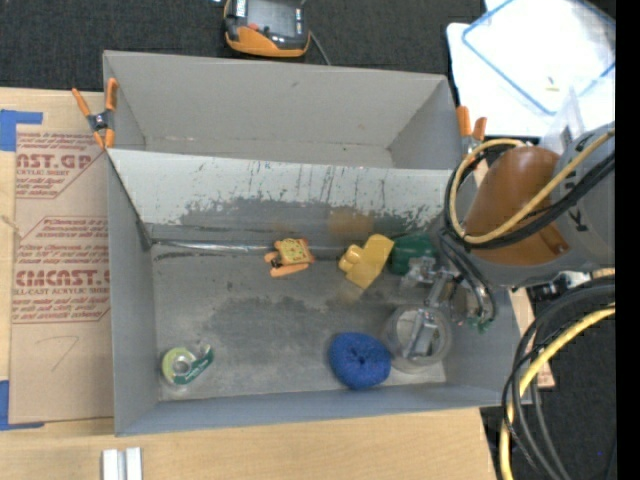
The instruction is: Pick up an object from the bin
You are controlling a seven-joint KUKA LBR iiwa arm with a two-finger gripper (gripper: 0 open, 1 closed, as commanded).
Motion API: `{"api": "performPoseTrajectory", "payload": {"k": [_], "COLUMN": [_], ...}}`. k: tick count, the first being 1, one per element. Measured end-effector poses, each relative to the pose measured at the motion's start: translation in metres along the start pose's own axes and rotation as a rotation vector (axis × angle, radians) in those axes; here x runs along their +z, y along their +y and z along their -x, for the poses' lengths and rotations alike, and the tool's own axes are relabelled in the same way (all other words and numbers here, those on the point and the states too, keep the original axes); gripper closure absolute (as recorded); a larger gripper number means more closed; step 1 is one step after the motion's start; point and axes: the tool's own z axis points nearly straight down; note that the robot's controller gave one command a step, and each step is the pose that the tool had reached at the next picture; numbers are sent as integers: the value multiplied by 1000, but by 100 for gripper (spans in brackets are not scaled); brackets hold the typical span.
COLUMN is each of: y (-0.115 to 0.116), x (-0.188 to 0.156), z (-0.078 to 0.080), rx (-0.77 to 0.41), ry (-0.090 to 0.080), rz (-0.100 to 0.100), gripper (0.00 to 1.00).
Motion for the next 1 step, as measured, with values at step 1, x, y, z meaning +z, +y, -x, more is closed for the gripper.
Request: {"api": "performPoseTrajectory", "payload": {"k": [1], "y": [-25], "x": [-44], "z": [13], "rx": [-6], "ry": [-9], "rz": [0], "gripper": [0]}}
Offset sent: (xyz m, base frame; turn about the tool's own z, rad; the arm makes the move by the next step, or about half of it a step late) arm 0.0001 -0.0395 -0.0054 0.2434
